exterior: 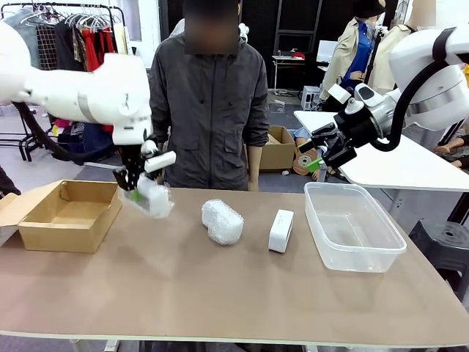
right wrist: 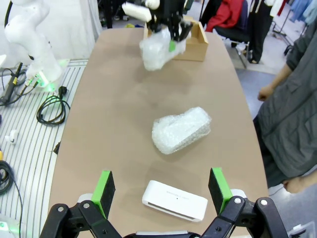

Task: Separate and place wrapped and unwrapped clocks.
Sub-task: Pick up the Digital clock indicated by the person.

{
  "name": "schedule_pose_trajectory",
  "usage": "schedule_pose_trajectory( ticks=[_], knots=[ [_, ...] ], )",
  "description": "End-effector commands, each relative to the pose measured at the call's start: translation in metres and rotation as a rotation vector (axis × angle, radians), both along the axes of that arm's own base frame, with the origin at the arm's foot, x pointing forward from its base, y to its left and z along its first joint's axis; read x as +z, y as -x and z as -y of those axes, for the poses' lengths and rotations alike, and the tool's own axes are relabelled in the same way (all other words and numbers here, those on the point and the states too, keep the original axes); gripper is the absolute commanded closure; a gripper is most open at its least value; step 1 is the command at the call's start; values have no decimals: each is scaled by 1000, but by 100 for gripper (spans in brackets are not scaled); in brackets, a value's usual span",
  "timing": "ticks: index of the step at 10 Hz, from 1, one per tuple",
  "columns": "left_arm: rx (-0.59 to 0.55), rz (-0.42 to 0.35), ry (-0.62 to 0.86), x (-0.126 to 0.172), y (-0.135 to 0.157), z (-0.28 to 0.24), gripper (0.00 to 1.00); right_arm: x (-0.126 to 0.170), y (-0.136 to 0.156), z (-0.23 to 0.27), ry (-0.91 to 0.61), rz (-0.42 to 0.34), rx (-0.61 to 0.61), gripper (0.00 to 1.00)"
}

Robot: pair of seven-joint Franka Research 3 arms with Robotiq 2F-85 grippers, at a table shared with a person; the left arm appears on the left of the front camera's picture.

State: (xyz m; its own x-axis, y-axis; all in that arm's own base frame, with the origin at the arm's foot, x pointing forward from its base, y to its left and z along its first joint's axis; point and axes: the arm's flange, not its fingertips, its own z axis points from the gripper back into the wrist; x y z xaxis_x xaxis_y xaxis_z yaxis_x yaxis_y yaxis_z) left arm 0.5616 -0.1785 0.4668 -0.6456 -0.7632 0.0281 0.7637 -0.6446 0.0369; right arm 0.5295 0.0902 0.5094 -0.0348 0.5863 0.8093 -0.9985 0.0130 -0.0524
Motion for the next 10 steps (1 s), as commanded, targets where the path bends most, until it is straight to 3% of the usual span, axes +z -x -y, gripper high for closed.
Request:
schedule_pose_trajectory(
  ticks=[1, 4, 6, 8, 9, 10],
  knots=[
    [82, 19, 11, 49, 0, -9, 100, 1, 1, 0, 6, 0, 7, 0],
    [195, 75, 30, 134, -4, -16, 100, 1, 1, 0, 6, 0, 7, 0],
    [243, 37, 57, 173, 1, -16, 100, 1, 1, 0, 6, 0, 7, 0],
    [245, 71, 97, 189, 3, -14, 100, 1, 1, 0, 6, 0, 7, 0],
    [219, 76, 114, 182, 3, -12, 100, 1, 1, 0, 6, 0, 7, 0],
    [231, 78, 60, 186, 9, -17, 100, 1, 1, 0, 6, 0, 7, 0]
  ],
)
